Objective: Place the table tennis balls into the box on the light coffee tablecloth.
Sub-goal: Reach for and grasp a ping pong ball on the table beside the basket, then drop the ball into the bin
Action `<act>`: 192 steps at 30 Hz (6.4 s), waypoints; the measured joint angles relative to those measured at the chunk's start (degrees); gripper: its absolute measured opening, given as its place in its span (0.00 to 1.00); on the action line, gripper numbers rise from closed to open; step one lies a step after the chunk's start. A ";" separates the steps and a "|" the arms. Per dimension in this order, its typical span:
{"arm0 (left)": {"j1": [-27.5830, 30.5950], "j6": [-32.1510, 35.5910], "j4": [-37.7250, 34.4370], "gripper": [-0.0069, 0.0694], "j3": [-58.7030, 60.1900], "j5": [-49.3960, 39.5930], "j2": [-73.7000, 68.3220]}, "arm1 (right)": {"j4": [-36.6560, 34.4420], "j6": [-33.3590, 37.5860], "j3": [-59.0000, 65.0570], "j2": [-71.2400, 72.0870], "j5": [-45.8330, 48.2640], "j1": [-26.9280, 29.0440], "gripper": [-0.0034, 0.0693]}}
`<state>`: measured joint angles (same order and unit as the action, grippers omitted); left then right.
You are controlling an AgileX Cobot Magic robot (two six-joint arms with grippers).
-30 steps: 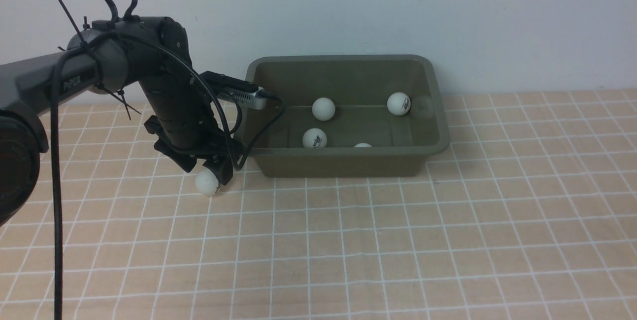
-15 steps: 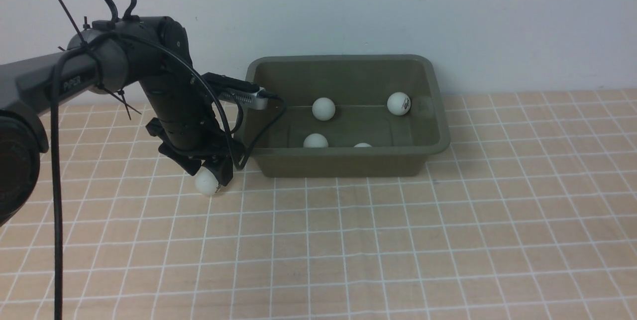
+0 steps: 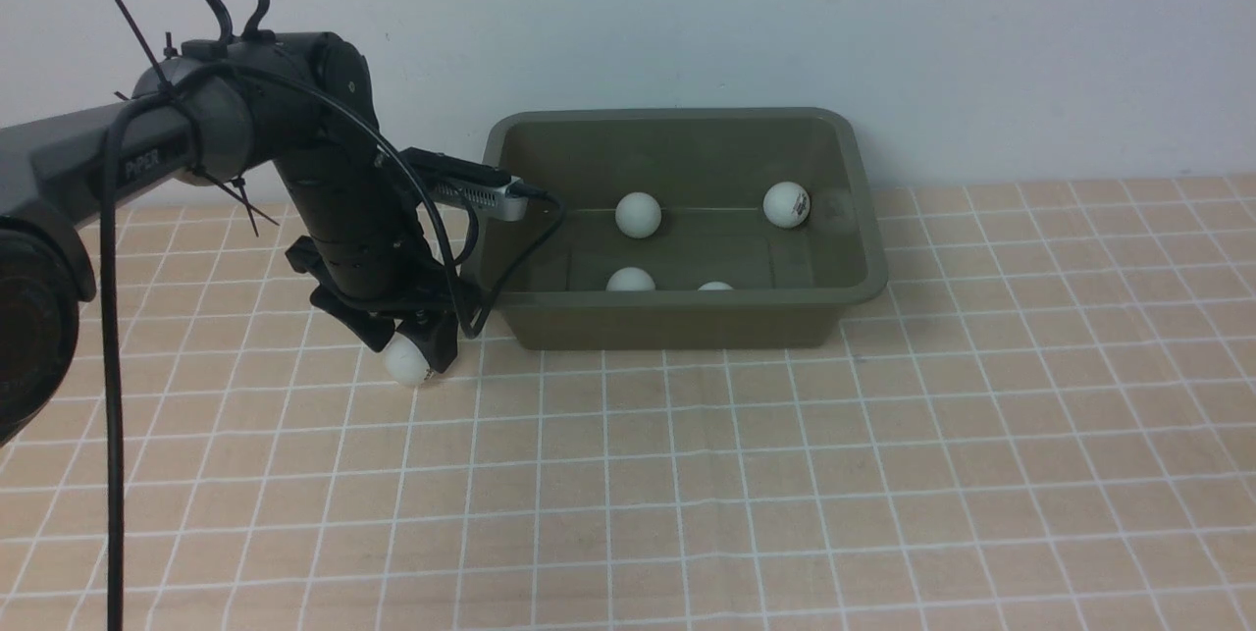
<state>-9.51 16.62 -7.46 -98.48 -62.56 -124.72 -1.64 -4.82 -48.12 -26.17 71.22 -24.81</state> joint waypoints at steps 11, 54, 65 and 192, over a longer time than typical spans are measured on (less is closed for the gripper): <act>0.00 1.08 0.33 0.63 0.00 -0.45 2.94 | 0.00 0.00 0.00 0.00 0.00 0.00 0.02; 0.00 2.58 0.46 0.63 0.00 0.12 1.12 | 0.00 0.04 0.00 0.00 -1.04 0.00 0.02; 0.00 2.96 0.46 0.63 0.00 0.29 1.12 | 0.00 0.04 0.00 0.00 -1.04 0.00 0.02; -1.50 27.64 -44.93 0.50 0.04 18.23 4.40 | -1.50 0.22 0.00 0.00 -0.38 0.00 0.02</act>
<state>-11.00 44.26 -52.40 -98.44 -44.33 -120.33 -3.15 -4.60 -48.12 -26.17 70.84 -24.81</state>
